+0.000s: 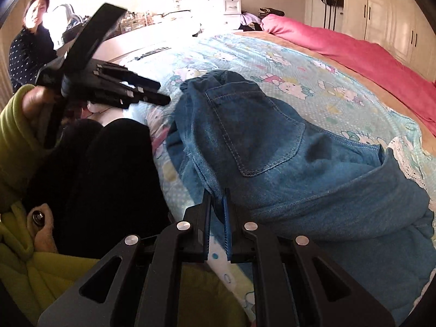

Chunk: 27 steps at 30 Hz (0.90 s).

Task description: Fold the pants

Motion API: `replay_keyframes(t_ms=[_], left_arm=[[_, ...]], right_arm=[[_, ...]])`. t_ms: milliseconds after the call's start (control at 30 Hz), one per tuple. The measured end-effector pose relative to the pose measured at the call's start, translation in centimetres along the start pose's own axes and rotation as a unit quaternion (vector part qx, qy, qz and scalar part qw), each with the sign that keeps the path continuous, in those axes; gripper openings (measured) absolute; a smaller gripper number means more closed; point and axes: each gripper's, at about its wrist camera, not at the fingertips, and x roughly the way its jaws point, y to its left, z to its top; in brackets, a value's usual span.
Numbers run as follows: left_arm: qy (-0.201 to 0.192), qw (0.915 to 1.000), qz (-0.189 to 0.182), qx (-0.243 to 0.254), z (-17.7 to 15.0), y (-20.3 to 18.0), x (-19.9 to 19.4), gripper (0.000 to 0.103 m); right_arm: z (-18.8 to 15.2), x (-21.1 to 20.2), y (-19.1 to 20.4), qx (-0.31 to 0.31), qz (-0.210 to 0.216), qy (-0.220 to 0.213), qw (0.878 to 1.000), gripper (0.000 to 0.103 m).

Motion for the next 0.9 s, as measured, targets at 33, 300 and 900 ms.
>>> replay_keyframes(t_ms=[33, 300, 900], left_arm=[[-0.006, 1.0000, -0.002, -0.007, 0.1, 0.2, -0.6, 0.043], [-0.042, 0.9975, -0.052, -0.025, 2.9, -2.8, -1.7, 0.041], [0.012, 0.9996, -0.016, -0.020, 1.2, -3.3, 3.5, 0.045]], right_arm=[[-0.2, -0.2, 0.2, -0.001, 0.003, -0.002, 1.000, 0.008], [-1.3, 0.3, 0.5, 0.005, 0.010, 0.013, 1.000, 0.008], [-0.6, 1.7, -2.0, 0.126, -0.006, 0.052, 0.991, 0.032]])
